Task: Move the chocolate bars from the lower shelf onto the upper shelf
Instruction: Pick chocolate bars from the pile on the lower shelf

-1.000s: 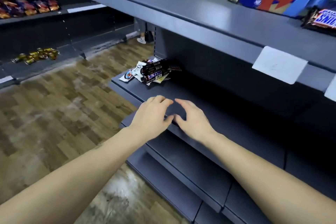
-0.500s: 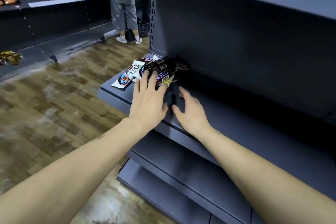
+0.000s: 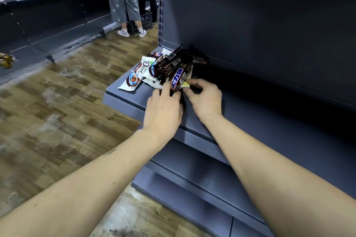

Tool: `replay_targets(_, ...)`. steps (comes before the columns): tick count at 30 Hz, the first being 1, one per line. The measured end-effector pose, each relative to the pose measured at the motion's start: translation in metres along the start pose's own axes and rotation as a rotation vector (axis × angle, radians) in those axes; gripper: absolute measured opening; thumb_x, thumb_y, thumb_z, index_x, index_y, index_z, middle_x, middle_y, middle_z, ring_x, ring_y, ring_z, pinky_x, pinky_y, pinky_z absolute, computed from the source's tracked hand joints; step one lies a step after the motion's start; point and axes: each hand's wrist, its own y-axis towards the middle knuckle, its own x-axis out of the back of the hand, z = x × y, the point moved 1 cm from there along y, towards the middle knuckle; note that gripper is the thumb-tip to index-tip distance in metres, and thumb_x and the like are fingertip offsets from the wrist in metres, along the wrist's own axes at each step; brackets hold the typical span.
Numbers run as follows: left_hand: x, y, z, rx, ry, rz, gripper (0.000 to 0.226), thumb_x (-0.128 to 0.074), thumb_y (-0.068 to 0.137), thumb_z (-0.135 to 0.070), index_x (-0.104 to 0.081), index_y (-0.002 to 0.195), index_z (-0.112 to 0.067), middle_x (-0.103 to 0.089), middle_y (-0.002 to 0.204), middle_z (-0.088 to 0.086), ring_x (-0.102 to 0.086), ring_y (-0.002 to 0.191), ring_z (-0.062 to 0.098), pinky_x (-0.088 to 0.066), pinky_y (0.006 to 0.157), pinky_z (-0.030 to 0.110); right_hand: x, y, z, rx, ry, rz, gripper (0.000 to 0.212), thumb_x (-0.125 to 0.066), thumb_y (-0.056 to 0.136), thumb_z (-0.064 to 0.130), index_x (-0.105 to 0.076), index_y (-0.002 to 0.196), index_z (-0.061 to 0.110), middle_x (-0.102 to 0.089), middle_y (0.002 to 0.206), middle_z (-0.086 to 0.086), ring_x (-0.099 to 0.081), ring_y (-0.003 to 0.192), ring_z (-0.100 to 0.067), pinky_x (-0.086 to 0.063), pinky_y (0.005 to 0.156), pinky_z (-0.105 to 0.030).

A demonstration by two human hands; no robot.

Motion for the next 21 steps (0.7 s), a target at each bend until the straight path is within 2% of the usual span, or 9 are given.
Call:
replay_targets(3, 0.003, -0.003, -0.006, 0.0, -0.022, 0.011, 0.036, -0.05, 0.093, -0.016, -0.054, 0.128, -0.015, -0.035, 0.14, 0.008, -0.045, 0.107, 0.032, -0.043, 0.088, 0.041, 0.014, -0.01, 0.001, -0.035, 0.064, 0.017, 0.025, -0.071, 0.086, 0.023, -0.074, 0.111, 0.022, -0.072, 0.108, 0.009, -0.059, 0.099, 0.002, -0.038, 0.083, 0.001)
replay_targets(5, 0.007, -0.006, -0.008, 0.009, -0.067, 0.016, 0.031, -0.052, 0.091, -0.013, -0.056, 0.122, -0.015, -0.038, 0.135, 0.007, -0.047, 0.102, 0.031, -0.045, 0.084, 0.042, 0.02, -0.016, 0.001, -0.075, 0.103, 0.008, 0.026, -0.071, 0.085, 0.025, -0.075, 0.11, 0.022, -0.072, 0.107, 0.01, -0.058, 0.096, 0.006, -0.035, 0.08, 0.005)
replay_targets(9, 0.013, -0.017, -0.009, -0.029, -0.173, 0.029, 0.015, -0.056, 0.089, -0.012, -0.058, 0.104, -0.014, -0.044, 0.118, 0.005, -0.05, 0.093, 0.029, -0.048, 0.072, 0.044, 0.034, -0.031, -0.003, -0.171, 0.147, -0.11, 0.024, -0.078, 0.08, 0.038, -0.077, 0.1, 0.025, -0.073, 0.093, 0.017, -0.061, 0.086, 0.012, -0.044, 0.078, -0.002)
replay_targets(14, 0.02, -0.026, -0.015, -0.055, -0.228, 0.058, 0.009, -0.062, 0.087, -0.019, -0.058, 0.094, -0.016, -0.044, 0.109, 0.002, -0.049, 0.091, 0.024, -0.049, 0.068, 0.038, 0.068, -0.054, -0.018, -0.228, 0.088, -0.169, 0.012, -0.071, 0.084, 0.015, -0.075, 0.092, 0.023, -0.071, 0.085, 0.019, -0.062, 0.082, 0.01, -0.041, 0.07, -0.001)
replay_targets(16, 0.021, -0.028, -0.02, -0.049, -0.23, 0.065, 0.01, -0.063, 0.087, -0.023, -0.059, 0.094, -0.017, -0.044, 0.108, 0.002, -0.049, 0.091, 0.024, -0.05, 0.069, 0.038, 0.077, -0.059, -0.019, -0.244, 0.062, -0.123, 0.013, -0.068, 0.086, 0.016, -0.075, 0.095, 0.023, -0.072, 0.089, 0.018, -0.063, 0.086, 0.01, -0.04, 0.072, 0.002)
replay_targets(18, 0.021, -0.029, -0.024, -0.041, -0.238, 0.068, 0.01, -0.062, 0.088, -0.024, -0.061, 0.095, -0.017, -0.044, 0.108, 0.002, -0.048, 0.091, 0.024, -0.05, 0.069, 0.039, 0.075, -0.054, -0.011, -0.317, 0.095, -0.105, 0.015, -0.064, 0.088, 0.029, -0.073, 0.101, 0.027, -0.071, 0.094, 0.017, -0.063, 0.093, 0.004, -0.04, 0.073, 0.0)
replay_targets(21, 0.02, -0.031, -0.027, -0.049, -0.238, 0.08, 0.014, -0.061, 0.089, -0.025, -0.064, 0.099, -0.016, -0.043, 0.109, 0.003, -0.046, 0.092, 0.024, -0.049, 0.066, 0.037, 0.054, -0.033, 0.001, -0.44, 0.112, -0.096, 0.042, -0.061, 0.082, 0.063, -0.063, 0.111, 0.033, -0.065, 0.092, 0.019, -0.061, 0.102, -0.008, -0.041, 0.097, -0.023)
